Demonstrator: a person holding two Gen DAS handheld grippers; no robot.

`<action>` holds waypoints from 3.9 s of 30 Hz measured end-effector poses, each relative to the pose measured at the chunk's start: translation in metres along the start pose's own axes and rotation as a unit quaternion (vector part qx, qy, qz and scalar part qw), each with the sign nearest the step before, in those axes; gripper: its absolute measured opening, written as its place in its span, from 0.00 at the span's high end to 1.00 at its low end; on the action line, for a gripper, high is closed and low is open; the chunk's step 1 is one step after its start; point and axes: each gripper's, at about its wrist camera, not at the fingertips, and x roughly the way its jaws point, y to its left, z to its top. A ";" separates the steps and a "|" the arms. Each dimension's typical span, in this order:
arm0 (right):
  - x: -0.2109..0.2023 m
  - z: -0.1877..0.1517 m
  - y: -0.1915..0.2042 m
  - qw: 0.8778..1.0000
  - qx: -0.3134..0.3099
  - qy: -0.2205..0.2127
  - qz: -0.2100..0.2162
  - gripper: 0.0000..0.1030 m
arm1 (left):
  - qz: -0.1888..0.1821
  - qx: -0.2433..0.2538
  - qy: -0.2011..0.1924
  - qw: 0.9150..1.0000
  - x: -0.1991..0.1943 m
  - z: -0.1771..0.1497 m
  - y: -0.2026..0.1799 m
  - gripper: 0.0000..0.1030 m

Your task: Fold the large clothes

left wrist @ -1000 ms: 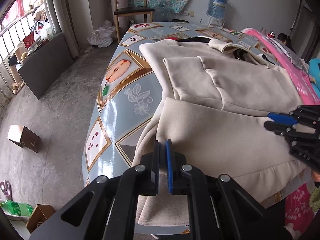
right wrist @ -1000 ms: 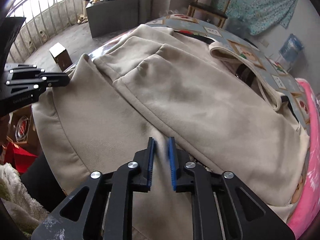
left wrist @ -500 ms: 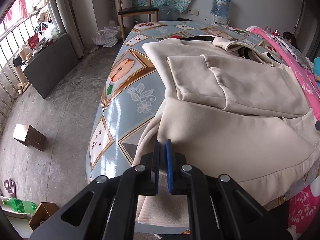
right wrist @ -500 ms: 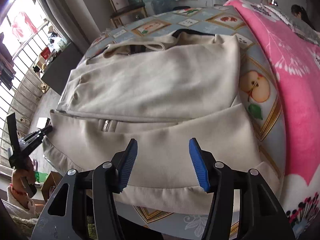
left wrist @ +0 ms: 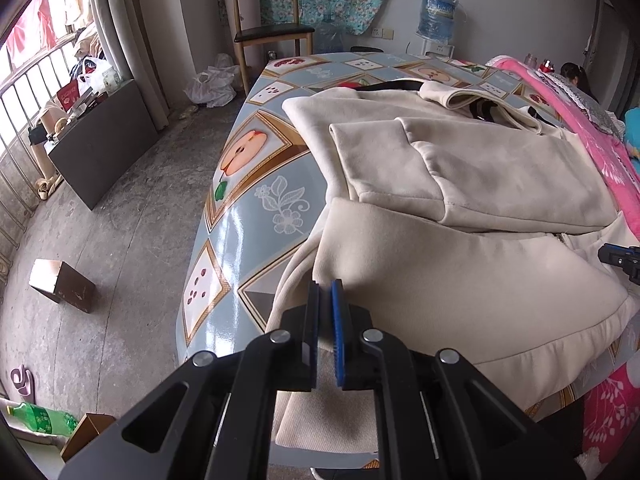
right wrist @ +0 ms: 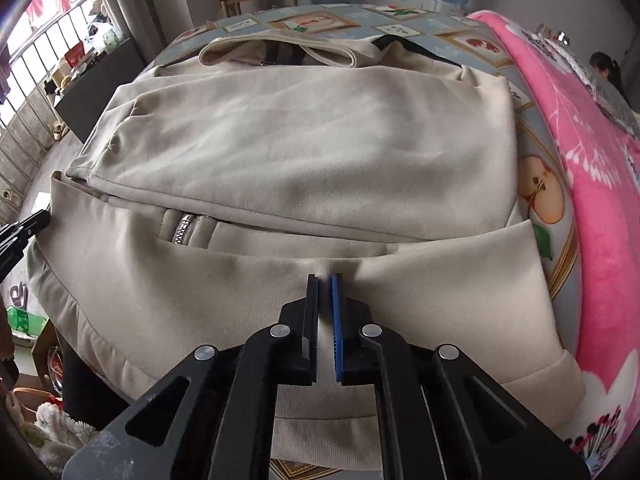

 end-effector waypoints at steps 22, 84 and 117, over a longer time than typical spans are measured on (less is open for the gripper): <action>-0.007 0.004 -0.041 0.990 0.127 -0.052 0.035 0.80 | 0.025 0.021 -0.010 0.999 0.006 0.008 -0.006 0.94; 0.041 0.083 0.161 0.863 0.161 0.184 0.442 0.43 | -0.162 0.061 -0.056 0.983 -0.044 -0.013 -0.022 0.94; -0.017 0.038 -0.013 0.924 0.221 -0.008 0.313 0.45 | -0.119 0.001 0.022 0.993 0.006 0.015 -0.024 0.95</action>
